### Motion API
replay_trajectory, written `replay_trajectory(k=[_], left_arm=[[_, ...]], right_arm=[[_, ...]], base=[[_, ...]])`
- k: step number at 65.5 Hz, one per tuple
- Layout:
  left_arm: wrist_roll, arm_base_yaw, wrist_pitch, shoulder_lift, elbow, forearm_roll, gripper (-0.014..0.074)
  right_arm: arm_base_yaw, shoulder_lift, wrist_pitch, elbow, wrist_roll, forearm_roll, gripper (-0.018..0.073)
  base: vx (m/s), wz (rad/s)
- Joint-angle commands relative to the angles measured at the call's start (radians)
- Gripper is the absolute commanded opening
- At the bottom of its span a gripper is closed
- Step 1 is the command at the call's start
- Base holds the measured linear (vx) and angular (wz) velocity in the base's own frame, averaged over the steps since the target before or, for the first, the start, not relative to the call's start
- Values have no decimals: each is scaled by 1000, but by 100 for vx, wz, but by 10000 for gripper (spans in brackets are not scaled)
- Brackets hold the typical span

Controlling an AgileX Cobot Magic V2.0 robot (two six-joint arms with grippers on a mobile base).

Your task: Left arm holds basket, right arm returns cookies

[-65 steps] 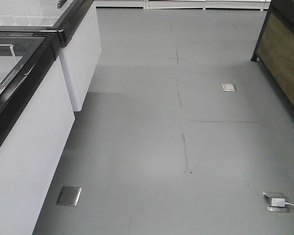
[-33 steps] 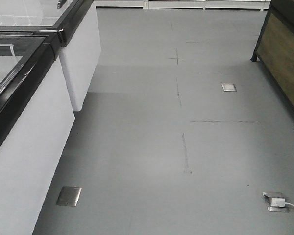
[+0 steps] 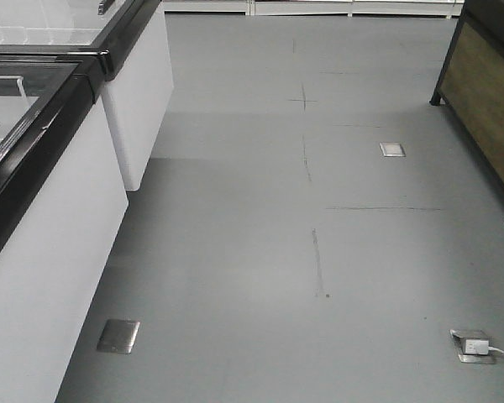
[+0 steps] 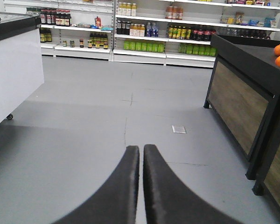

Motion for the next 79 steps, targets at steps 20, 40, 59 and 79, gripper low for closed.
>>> replay_trajectory(k=[20,40,59,79], left_arm=[[242,1,-131,-22,-29,-327,514],[588,1,-102,-21,-29,-745,513],[852,1,-30,-21,-29,-993,513],[871,1,-19,-19,-29,-993,513]], right_arm=[[-7,-13,-75,17,-5,-3,-6],[-7,-13,-75,17,-5,-3,-6],[-7,-13,-75,17,-5,-3,-6],[-7,-13,-77,17,-5,-3,-6]], base=[[0,0],[0,0],[0,0],[0,0]])
